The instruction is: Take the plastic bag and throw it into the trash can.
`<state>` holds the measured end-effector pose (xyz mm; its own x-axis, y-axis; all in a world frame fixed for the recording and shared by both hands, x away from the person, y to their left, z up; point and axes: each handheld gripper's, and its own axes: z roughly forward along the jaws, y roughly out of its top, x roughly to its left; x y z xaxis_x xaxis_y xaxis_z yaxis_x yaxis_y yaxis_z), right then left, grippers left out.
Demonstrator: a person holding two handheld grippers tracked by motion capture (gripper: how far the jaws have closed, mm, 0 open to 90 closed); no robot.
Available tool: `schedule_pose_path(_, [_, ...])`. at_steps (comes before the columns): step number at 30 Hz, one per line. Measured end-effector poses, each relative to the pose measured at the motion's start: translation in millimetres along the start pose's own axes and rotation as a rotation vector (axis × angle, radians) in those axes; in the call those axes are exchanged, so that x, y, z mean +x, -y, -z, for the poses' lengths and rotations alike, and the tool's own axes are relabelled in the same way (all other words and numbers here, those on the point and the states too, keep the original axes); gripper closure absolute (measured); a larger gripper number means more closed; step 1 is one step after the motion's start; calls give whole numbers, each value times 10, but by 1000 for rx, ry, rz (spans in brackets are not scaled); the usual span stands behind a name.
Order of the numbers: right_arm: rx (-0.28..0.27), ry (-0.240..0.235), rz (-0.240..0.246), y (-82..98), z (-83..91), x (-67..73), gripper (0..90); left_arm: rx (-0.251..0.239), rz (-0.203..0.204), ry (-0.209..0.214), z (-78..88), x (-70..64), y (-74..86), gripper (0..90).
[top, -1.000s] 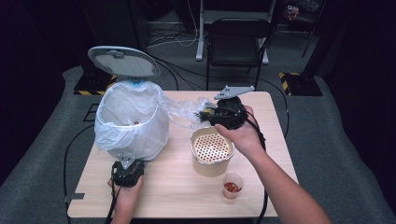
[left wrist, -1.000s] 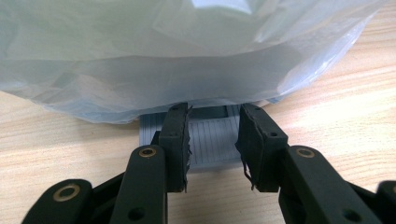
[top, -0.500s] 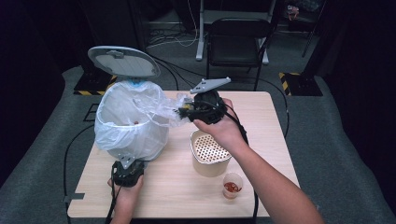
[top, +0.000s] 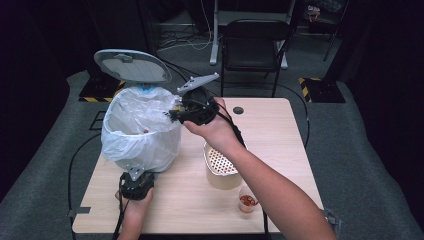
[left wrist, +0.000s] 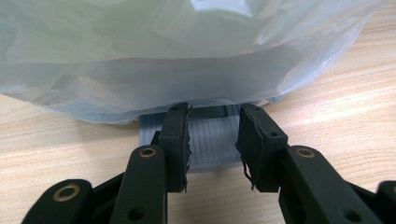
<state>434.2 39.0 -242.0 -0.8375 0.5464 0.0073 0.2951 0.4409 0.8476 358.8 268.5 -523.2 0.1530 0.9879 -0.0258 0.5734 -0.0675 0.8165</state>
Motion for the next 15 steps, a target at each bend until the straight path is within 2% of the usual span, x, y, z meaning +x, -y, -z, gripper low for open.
schedule_pose_path(2, [-3,1,-2,-29,-41,3,756,3,0,3,-1,0,0,639])
schedule_pose_path(4, [0,5,-1,-52,-82,4,756,4,-23,-9,9,14,-3,639])
schedule_pose_path(15, [7,0,-3,-175,-361,4,750,5,-32,-14,15,20,-6,639])
